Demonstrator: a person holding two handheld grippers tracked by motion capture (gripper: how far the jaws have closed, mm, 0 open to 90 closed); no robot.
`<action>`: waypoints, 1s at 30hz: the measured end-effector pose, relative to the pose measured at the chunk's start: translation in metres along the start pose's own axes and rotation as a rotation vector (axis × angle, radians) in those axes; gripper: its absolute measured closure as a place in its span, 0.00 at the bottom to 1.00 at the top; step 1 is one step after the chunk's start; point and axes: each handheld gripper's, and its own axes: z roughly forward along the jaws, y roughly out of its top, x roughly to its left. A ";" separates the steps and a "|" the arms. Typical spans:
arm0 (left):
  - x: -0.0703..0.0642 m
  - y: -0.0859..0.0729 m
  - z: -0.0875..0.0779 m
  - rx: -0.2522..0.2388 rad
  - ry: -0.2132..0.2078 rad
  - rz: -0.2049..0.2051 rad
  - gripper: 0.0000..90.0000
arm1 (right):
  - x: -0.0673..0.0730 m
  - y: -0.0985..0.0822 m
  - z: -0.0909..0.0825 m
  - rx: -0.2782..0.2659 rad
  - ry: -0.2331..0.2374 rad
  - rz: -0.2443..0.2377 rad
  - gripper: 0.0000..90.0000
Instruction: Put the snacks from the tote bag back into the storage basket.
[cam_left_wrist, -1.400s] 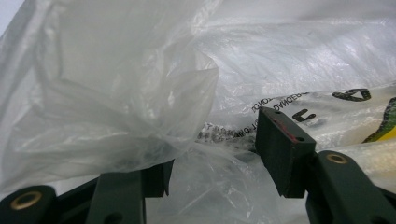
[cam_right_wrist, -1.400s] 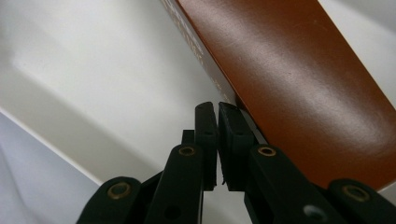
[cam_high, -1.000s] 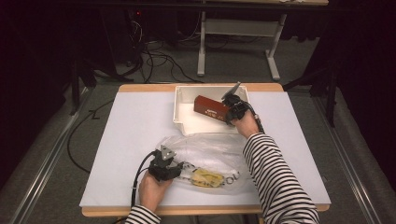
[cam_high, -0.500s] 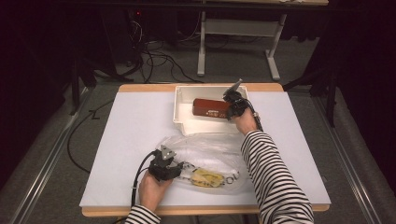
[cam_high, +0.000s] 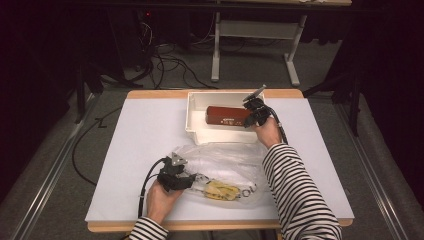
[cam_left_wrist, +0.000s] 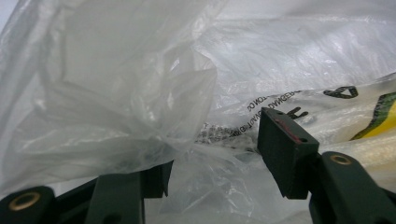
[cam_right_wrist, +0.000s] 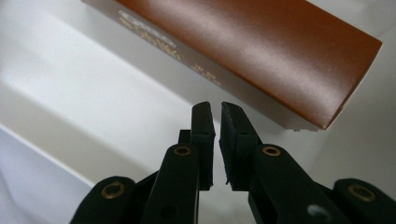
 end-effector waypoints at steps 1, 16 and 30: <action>0.000 0.000 -0.001 -0.002 -0.004 -0.003 0.52 | 0.001 -0.002 -0.002 -0.008 0.006 -0.002 0.93; -0.002 0.004 -0.021 -0.032 -0.029 0.004 0.52 | 0.007 -0.022 -0.041 -0.086 0.046 -0.045 0.81; -0.007 0.016 -0.037 -0.056 -0.055 0.020 0.50 | 0.011 -0.044 -0.065 -0.135 0.063 -0.075 0.77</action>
